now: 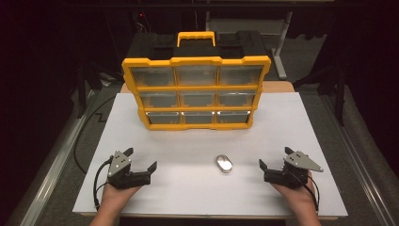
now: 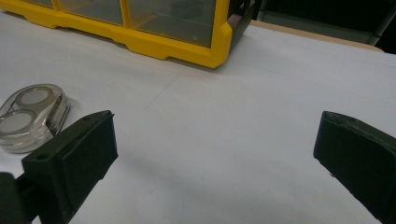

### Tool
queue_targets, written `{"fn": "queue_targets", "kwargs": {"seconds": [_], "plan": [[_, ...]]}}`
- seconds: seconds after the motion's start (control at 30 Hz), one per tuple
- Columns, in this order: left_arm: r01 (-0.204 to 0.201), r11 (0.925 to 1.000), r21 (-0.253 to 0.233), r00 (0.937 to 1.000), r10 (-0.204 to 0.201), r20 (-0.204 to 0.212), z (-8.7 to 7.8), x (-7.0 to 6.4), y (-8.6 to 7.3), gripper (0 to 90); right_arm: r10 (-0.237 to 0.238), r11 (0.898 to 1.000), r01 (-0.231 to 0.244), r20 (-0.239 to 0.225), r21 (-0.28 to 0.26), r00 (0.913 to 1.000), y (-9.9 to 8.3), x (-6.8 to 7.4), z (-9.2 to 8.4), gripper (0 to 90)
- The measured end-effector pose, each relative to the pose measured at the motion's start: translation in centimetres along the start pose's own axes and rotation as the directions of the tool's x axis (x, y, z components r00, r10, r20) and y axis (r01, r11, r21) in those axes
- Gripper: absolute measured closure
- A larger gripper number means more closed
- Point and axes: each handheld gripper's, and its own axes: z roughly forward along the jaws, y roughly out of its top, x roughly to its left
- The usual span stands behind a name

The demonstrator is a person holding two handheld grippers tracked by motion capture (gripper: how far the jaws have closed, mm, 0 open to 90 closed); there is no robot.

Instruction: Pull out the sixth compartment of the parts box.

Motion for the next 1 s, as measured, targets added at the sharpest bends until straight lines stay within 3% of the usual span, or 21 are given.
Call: {"fn": "queue_targets", "kwargs": {"seconds": [0.1,0.2,0.63,1.0], "plan": [[0.004,1.0000,0.004,1.0000,-0.004,-0.005,0.0,0.1,0.0,0.2,-0.011,1.000,0.011,-0.003,0.000,0.9999,0.2,0.2,0.5,0.0],[0.022,0.9997,0.012,0.9996,-0.023,0.018,0.2,0.2,0.1,0.2,-0.030,1.000,0.030,0.001,0.003,0.9995,0.4,0.3,0.9,0.0],[0.008,1.0000,-0.006,0.9998,-0.008,0.020,-0.1,0.3,0.1,0.2,-0.024,1.000,0.023,0.025,0.011,0.9994,1.6,-0.1,2.8,0.0],[0.001,1.0000,-0.005,1.0000,-0.001,0.002,-0.1,0.4,0.1,0.3,-0.001,0.999,0.000,0.052,0.032,0.9987,2.7,-1.2,5.6,0.0]]}}
